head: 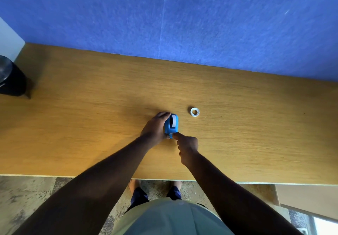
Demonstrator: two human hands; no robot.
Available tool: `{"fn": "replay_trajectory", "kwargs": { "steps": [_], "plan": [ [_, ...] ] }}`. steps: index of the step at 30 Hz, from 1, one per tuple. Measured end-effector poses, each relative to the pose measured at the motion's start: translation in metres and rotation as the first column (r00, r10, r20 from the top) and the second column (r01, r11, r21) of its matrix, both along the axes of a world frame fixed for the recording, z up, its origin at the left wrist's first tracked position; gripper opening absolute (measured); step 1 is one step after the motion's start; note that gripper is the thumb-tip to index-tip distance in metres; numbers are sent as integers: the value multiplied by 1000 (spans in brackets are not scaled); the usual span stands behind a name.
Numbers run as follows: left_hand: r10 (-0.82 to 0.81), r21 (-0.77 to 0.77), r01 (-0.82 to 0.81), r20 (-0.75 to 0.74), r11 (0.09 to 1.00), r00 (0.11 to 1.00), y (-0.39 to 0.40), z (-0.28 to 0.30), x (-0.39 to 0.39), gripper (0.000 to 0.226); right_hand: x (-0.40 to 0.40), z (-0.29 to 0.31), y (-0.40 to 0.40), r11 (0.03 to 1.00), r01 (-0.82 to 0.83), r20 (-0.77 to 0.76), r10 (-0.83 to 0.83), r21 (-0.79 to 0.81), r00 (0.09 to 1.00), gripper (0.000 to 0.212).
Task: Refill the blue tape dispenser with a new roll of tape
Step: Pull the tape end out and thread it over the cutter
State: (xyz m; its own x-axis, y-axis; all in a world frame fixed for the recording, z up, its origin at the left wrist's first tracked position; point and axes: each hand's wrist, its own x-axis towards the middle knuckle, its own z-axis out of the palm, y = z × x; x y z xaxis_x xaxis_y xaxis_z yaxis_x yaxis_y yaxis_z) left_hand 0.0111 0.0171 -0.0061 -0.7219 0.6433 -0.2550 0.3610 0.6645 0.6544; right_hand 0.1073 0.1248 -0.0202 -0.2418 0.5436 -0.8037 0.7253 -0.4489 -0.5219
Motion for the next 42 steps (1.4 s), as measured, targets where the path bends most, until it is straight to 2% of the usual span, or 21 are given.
{"fn": "replay_trajectory", "kwargs": {
  "steps": [8,15,19,25,28,37,42],
  "plan": [
    [1,7,-1,-8,1000,1000,0,-1,0,106,2,3,1,999,4,-13,-4,-36,1000,40],
    [1,-4,-1,6,1000,1000,1,0,0,105,2,2,-8,998,-54,34,53,36,998,44],
    [-2,-4,2,12,1000,1000,1,0,-1,105,9,-3,-9,996,-82,-27,83,43,996,48],
    [-4,-13,4,6,1000,1000,1,-4,0,105,28,-1,-1,992,-114,-141,119,44,983,15],
    [-8,-29,8,-9,1000,1000,0,-3,2,104,27,0,-1,989,-143,-108,146,41,983,16],
    [-7,-21,8,12,1000,1000,-3,-8,6,107,27,-3,12,938,-272,6,277,213,961,17],
    [-9,-42,11,45,999,999,-7,1,9,116,25,5,30,791,-435,122,427,430,896,21]
  ]
}}
